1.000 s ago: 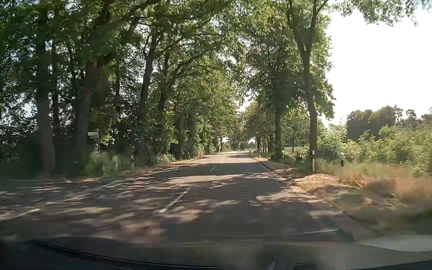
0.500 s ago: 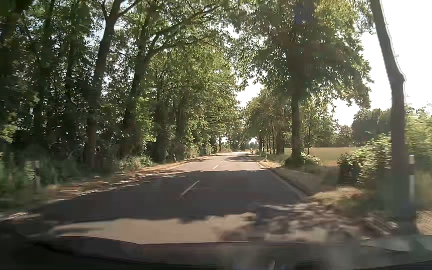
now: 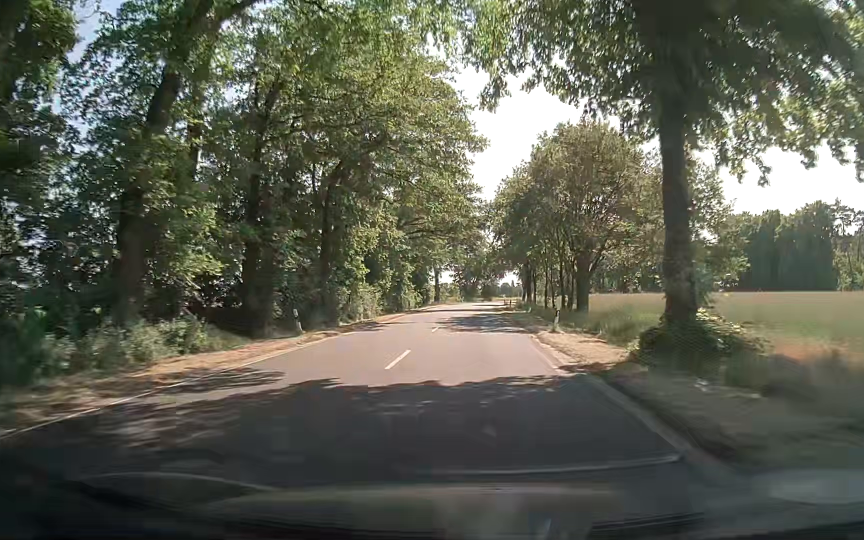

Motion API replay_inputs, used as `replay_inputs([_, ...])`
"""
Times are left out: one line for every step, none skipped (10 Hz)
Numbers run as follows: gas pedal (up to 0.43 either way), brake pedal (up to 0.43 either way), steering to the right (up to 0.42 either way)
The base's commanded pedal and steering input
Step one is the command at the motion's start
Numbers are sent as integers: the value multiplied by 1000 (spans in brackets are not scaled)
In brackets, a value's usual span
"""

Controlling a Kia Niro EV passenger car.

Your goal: Follow the waypoints while adhering to traffic rules and regulations

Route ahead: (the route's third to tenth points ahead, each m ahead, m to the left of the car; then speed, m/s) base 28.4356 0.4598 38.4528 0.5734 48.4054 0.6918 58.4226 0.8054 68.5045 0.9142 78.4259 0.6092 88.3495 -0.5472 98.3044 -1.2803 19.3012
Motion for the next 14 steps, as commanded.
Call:
replay_inputs([209,6,3])
replay_inputs([209,6,4])
replay_inputs([209,6,3])
replay_inputs([209,6,4])
replay_inputs([209,6,3])
replay_inputs([209,6,4])
replay_inputs([209,6,3])
replay_inputs([209,6,3])
replay_inputs([209,6,3])
replay_inputs([209,6,3])
replay_inputs([209,6,4])
replay_inputs([209,6,4])
replay_inputs([209,6,4])
replay_inputs([209,6,3])
